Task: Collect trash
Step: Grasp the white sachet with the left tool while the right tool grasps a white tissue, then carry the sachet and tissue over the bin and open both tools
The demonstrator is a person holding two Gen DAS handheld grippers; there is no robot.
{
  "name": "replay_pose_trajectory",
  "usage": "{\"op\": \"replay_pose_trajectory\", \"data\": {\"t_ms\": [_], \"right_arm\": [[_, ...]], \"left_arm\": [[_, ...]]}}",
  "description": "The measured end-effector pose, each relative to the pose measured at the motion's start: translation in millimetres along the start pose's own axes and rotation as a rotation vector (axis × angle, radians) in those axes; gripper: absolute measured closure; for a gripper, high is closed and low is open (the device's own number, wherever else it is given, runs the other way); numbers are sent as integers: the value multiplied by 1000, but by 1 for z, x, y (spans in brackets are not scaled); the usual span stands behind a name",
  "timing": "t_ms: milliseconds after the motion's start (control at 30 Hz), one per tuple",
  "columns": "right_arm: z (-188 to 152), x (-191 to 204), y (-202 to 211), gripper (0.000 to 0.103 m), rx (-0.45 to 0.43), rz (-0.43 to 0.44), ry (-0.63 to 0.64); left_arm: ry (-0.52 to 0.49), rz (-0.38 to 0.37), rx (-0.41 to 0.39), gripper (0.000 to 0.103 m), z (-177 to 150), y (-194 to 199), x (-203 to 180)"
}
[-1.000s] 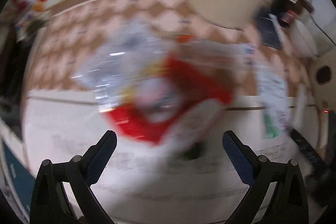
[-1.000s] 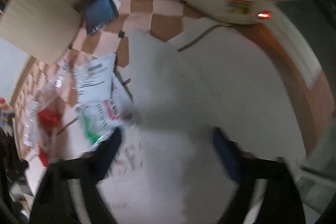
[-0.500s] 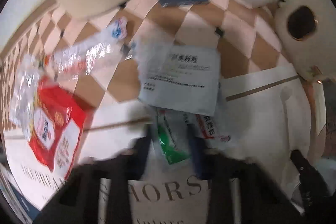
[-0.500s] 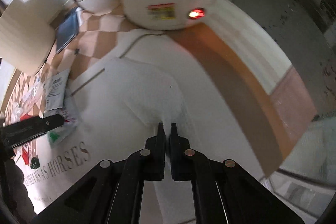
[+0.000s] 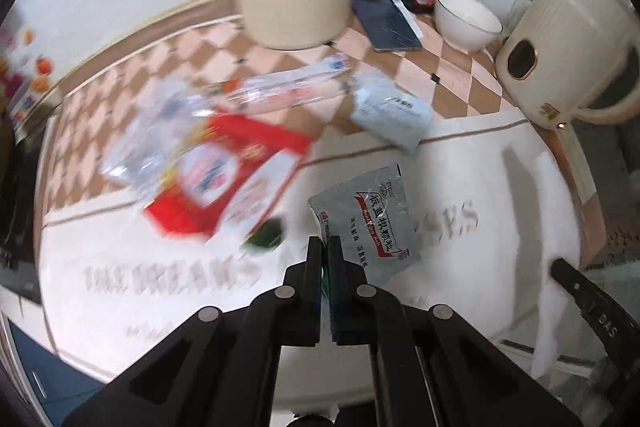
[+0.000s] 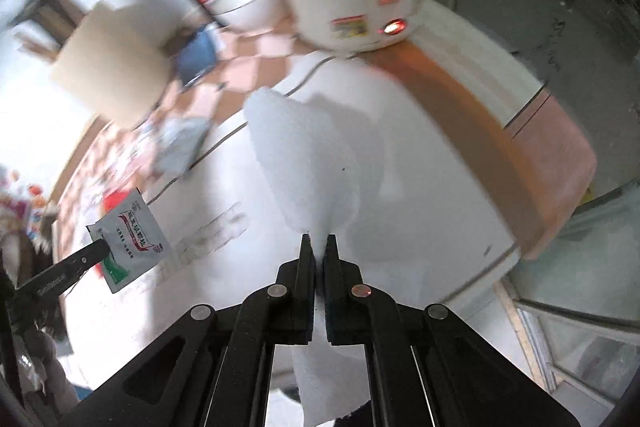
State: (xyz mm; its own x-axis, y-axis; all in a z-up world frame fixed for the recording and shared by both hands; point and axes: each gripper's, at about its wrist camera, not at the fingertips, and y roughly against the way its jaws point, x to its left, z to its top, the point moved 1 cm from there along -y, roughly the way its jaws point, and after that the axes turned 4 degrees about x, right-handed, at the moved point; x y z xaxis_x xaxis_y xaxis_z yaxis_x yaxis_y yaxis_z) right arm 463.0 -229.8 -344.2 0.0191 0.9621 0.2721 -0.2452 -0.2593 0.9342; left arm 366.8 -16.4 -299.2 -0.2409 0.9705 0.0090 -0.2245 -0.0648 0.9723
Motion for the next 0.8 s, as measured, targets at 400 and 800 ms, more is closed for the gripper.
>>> {"op": "replay_pose_trajectory", "data": {"t_ms": [400, 800], "right_arm": [[-179, 92, 31, 100, 104, 184, 149], [-380, 81, -107, 100, 399, 146, 88]], "left_arm": [[128, -6, -44, 103, -159, 35, 108], [234, -17, 311, 103, -316, -138, 171]]}}
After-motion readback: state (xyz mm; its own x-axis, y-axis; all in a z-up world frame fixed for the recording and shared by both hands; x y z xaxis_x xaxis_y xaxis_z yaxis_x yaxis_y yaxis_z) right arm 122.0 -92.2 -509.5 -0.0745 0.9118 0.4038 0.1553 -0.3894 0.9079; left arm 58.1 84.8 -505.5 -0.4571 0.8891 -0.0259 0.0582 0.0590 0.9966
